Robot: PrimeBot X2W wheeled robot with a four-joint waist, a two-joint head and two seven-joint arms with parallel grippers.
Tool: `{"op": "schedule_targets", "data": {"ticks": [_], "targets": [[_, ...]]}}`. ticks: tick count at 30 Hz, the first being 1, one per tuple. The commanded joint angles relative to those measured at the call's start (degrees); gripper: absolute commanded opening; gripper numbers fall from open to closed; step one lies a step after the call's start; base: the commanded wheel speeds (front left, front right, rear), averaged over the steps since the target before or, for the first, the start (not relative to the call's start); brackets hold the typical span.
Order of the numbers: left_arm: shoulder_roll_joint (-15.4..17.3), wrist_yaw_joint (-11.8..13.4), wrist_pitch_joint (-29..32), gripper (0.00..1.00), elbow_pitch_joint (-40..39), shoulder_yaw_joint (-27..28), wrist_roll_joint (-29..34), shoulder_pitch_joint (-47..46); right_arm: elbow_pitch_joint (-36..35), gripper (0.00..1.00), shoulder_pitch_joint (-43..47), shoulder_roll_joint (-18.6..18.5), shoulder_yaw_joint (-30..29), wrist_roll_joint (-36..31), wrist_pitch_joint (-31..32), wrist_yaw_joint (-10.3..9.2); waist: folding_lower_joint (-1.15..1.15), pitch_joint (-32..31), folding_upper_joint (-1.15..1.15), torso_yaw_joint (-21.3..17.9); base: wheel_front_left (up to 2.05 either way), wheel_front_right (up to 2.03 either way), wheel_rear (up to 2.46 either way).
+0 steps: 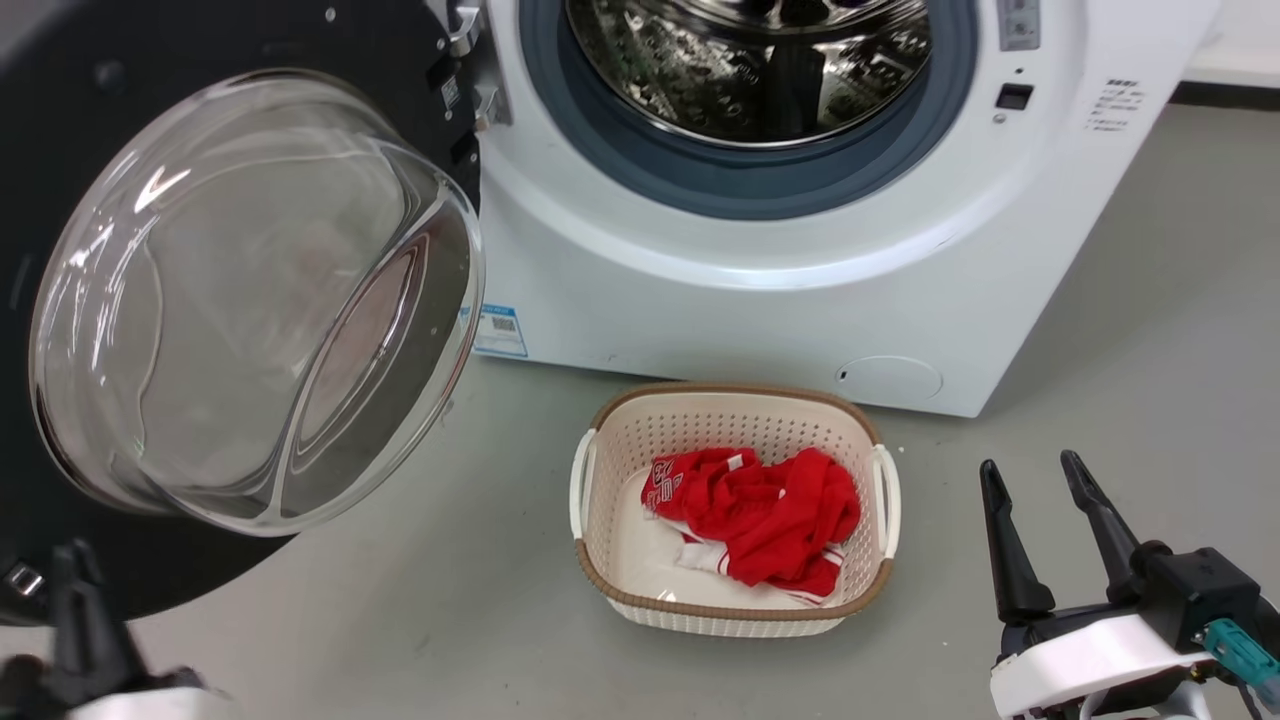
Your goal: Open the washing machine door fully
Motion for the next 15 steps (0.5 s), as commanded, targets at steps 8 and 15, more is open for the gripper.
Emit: {"op": "schedule_targets", "data": {"ticks": [8,15], "targets": [[-4.6,-5.7,-0.1,0.18,-2.3,-7.6,6.5,2.4,-1.1,1.00,1.1,0.2,-0.1,-0.3,0.6,-0.04,0.00,-3.2,0.00,-4.3,0.00,0.00,0.00],[-6.1,-8.4,-0.1,1.00,-1.0,-11.1,9.1,-0.6,-2.4,1.00,1.2,0.2,-0.5,-1.2,1.1,-0.04,0.00,-4.5,0.00,-7.4,0.00,0.00,0.00]]}}
